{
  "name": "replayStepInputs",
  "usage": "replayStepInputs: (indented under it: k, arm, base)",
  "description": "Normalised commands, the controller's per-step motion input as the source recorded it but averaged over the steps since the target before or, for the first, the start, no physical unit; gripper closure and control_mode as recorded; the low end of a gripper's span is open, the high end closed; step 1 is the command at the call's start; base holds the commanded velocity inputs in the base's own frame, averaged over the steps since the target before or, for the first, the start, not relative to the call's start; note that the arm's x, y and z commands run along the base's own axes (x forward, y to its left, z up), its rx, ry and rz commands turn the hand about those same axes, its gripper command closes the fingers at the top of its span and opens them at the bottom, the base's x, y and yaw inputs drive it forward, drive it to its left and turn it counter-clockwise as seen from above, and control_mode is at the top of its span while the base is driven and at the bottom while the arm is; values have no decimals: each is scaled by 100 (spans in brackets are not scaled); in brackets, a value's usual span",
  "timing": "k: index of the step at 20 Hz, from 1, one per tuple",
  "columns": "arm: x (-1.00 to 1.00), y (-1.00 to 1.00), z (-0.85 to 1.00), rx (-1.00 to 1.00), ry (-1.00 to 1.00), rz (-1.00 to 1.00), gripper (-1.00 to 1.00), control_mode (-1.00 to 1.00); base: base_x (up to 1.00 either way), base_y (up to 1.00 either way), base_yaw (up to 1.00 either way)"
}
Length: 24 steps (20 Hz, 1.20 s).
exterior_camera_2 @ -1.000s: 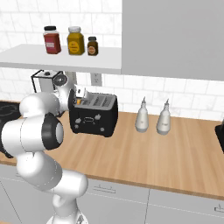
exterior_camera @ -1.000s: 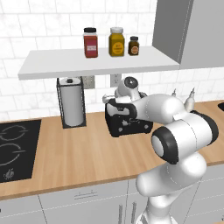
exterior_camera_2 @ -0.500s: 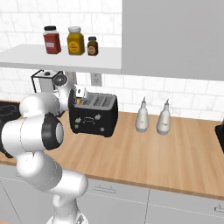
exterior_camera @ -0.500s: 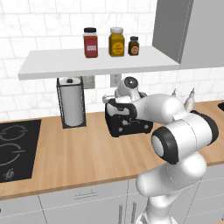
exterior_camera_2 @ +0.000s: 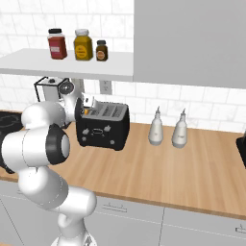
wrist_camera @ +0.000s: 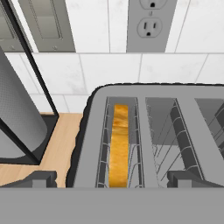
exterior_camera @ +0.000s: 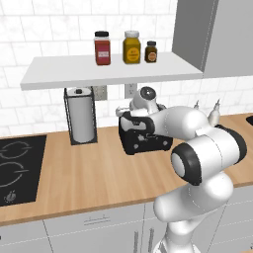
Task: Start the toaster. Once the lever pops up, take the bread to the plate on the dining counter.
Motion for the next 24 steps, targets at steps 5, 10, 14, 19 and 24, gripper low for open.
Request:
replayStepInputs:
  k: [5,10,14,19,24]
  arm:
    - [0,0,0,0,0,0,-100,-100]
    - [0,0,0,0,0,0,-100,-100]
    - [0,0,0,0,0,0,-100,-100]
    - [0,0,0,0,0,0,-100,-100]
    - [0,0,0,0,0,0,-100,-100]
  base:
    - [0,0,0]
    - [0,0,0]
    - [0,0,0]
    - [0,0,0]
    - [0,0,0]
